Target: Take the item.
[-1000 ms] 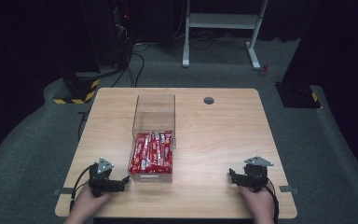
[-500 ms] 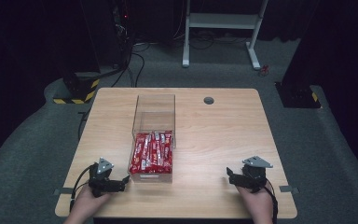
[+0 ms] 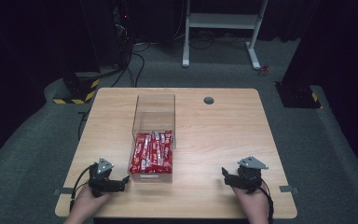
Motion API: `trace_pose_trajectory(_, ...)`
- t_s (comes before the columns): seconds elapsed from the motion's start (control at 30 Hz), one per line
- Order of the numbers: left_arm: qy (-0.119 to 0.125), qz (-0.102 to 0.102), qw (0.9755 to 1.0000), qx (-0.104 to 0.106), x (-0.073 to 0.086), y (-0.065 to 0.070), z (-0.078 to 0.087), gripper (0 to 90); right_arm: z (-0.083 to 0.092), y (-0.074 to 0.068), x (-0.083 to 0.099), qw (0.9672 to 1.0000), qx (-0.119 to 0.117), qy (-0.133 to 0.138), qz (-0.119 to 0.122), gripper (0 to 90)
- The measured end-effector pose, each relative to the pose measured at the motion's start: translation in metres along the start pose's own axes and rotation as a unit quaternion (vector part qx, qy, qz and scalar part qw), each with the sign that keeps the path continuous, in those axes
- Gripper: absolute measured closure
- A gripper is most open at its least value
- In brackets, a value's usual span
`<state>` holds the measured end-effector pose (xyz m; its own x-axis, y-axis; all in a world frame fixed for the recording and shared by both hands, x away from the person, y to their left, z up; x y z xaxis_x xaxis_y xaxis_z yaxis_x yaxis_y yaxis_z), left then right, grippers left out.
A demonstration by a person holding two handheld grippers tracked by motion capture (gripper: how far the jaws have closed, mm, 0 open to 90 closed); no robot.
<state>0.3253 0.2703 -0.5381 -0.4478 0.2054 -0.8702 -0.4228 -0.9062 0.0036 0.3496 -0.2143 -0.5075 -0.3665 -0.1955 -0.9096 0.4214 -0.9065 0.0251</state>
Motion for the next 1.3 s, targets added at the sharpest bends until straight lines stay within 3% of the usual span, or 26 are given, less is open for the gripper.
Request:
trace_pose_trajectory(0.73, -0.002, -0.001, 1.0, 0.002, 0.0, 0.0, 0.0, 0.6, -0.008, -0.034, -0.011, 0.9992, -0.032, 0.017, 0.013, 13.5)
trace_pose_trajectory(1.3, -0.002, -0.001, 1.0, 0.002, 0.0, 0.0, 0.0, 0.6, -0.012, -0.057, -0.032, 0.9973, -0.057, 0.038, 0.024, 14.5)
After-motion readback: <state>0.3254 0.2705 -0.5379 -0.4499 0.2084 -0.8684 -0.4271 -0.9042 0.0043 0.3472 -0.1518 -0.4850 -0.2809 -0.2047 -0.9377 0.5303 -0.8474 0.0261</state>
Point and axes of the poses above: each handheld gripper's, and its own axes: z roughly backward along the jaws, x roughly out of its underside, y roughly to its right, the point moved 1 cm from there along -z, roughly forward along the jaws, and after that the axes turned 15 degrees about y, right-handed, at the moved point
